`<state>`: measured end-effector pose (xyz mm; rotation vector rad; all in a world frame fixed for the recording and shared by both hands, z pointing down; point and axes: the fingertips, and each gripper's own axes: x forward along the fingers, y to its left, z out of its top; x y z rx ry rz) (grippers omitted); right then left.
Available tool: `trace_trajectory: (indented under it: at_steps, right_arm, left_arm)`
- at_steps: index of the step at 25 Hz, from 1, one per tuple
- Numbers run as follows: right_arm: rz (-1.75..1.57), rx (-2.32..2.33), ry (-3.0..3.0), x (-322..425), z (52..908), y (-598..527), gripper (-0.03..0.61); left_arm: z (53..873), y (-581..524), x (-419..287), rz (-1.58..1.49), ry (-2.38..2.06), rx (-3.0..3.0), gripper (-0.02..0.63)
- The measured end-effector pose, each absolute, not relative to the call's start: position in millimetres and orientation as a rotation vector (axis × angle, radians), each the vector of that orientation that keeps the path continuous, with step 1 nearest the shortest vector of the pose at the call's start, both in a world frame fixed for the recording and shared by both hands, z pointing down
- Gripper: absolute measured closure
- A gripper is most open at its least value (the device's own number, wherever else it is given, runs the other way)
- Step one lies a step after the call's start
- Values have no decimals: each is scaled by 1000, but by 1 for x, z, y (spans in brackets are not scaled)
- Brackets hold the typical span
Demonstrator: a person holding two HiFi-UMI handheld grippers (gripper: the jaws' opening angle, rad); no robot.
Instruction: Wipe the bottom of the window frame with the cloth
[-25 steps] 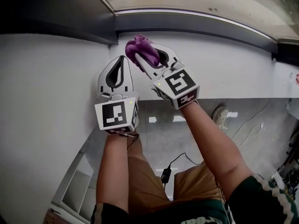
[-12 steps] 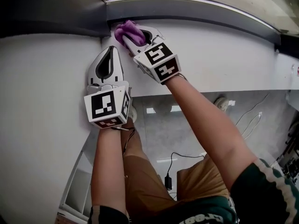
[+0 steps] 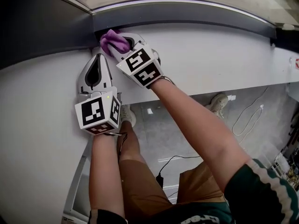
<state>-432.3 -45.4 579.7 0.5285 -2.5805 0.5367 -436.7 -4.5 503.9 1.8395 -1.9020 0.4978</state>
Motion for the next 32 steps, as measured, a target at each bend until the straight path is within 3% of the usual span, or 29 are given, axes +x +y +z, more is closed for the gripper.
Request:
trace_trajectory:
  at_steps: [18, 32]
  right_arm:
    - [395, 522, -2499, -419, 592, -53, 480]
    - [418, 569, -2443, -355, 595, -70, 482]
  left_arm:
    - [523, -7, -430, 614, -1843, 1809, 606]
    - [526, -25, -388, 663, -1812, 1857, 606]
